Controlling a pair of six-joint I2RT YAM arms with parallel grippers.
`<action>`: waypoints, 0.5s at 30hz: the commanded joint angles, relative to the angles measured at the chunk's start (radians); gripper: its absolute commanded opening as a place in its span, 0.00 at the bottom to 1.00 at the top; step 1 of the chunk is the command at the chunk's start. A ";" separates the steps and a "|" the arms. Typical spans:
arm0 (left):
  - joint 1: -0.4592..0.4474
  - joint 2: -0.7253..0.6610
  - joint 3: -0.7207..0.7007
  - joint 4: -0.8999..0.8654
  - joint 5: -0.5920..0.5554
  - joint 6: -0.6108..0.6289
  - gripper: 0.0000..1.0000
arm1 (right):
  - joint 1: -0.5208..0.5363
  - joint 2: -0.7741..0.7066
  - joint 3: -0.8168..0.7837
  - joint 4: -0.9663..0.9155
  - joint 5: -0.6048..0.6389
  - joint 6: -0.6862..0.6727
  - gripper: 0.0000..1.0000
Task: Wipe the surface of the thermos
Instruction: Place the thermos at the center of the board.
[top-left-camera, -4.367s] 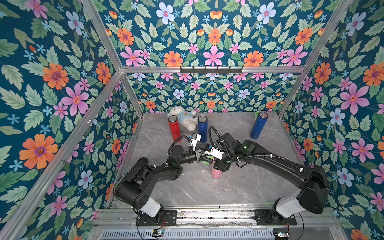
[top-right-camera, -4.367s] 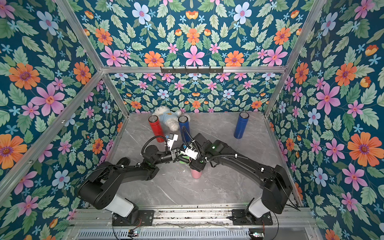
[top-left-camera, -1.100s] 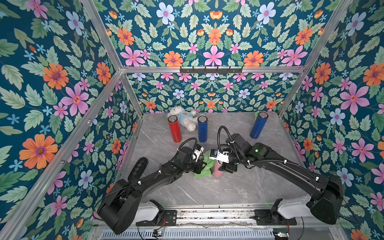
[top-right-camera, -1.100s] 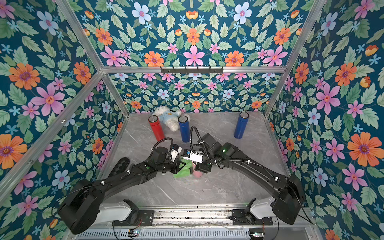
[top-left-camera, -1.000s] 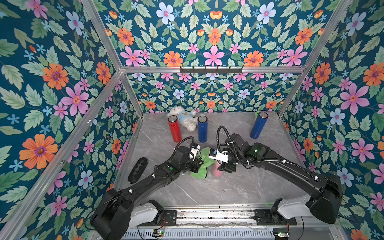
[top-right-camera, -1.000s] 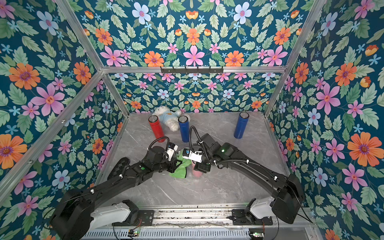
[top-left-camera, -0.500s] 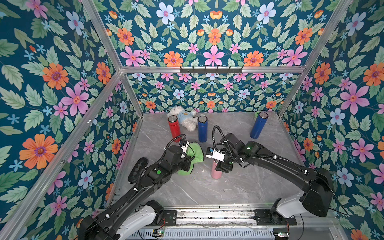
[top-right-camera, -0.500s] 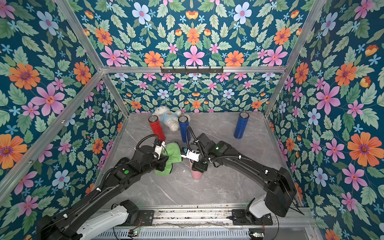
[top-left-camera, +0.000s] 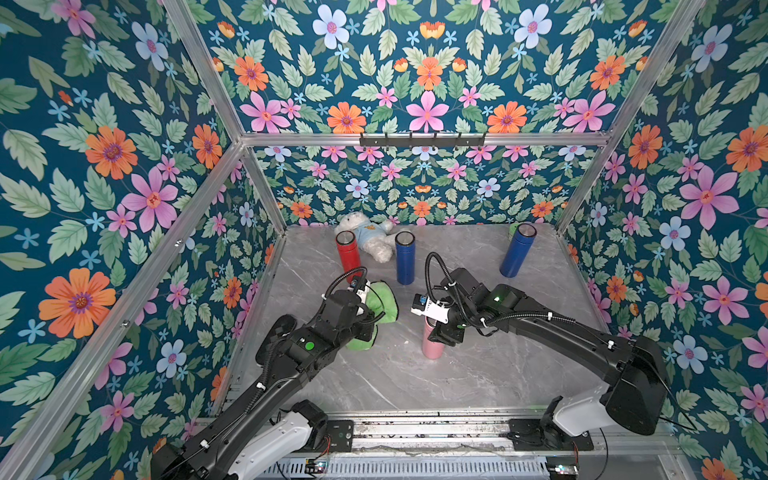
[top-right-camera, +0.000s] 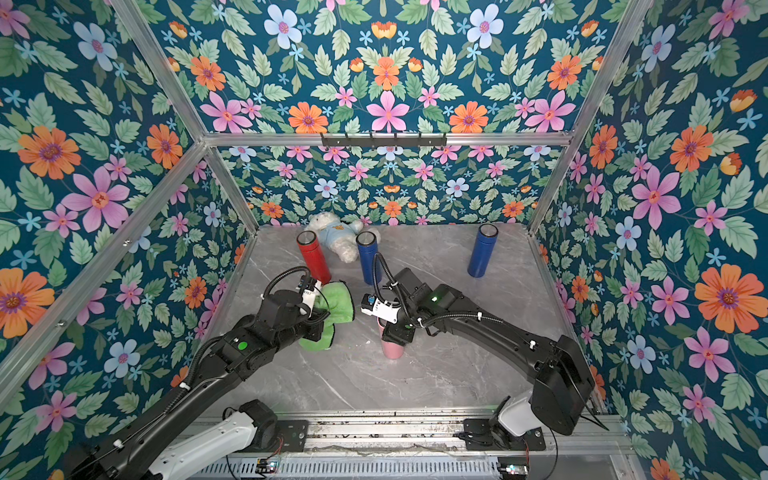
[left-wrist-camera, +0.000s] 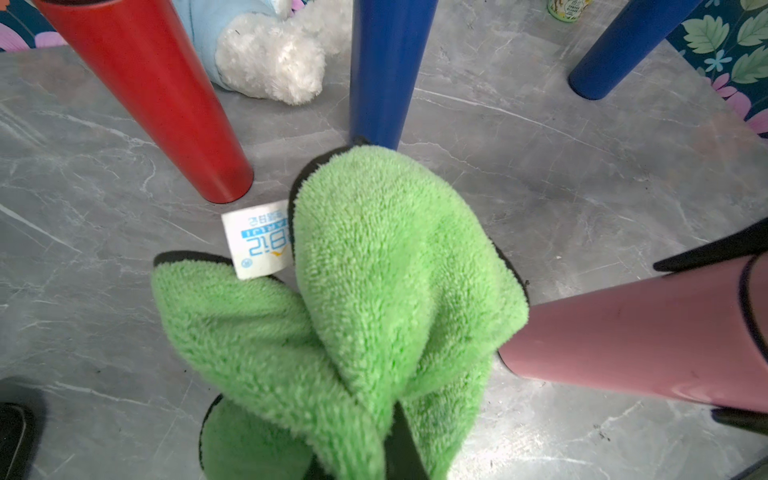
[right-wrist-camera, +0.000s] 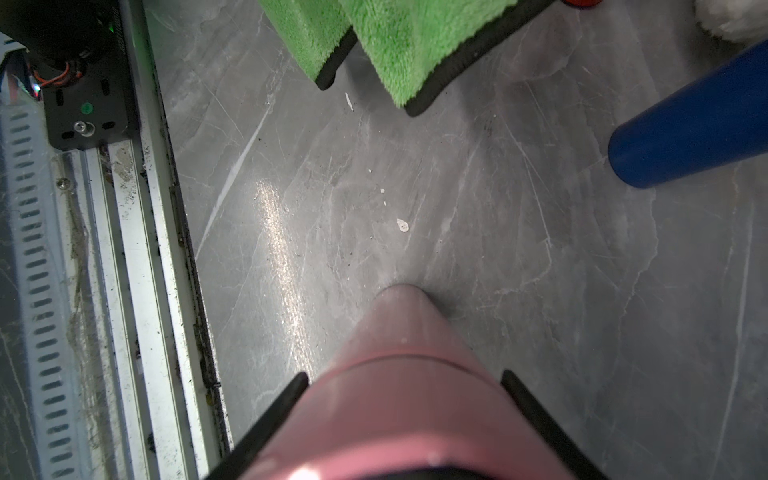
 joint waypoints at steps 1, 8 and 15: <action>0.003 0.005 0.008 -0.018 -0.013 0.020 0.00 | 0.001 -0.005 -0.005 0.020 0.003 0.011 0.45; 0.006 0.023 0.008 -0.004 -0.001 0.027 0.00 | 0.001 -0.022 -0.012 0.030 -0.003 0.025 0.54; 0.008 0.032 0.008 0.002 0.007 0.030 0.00 | 0.000 -0.031 -0.028 0.070 -0.011 0.039 0.60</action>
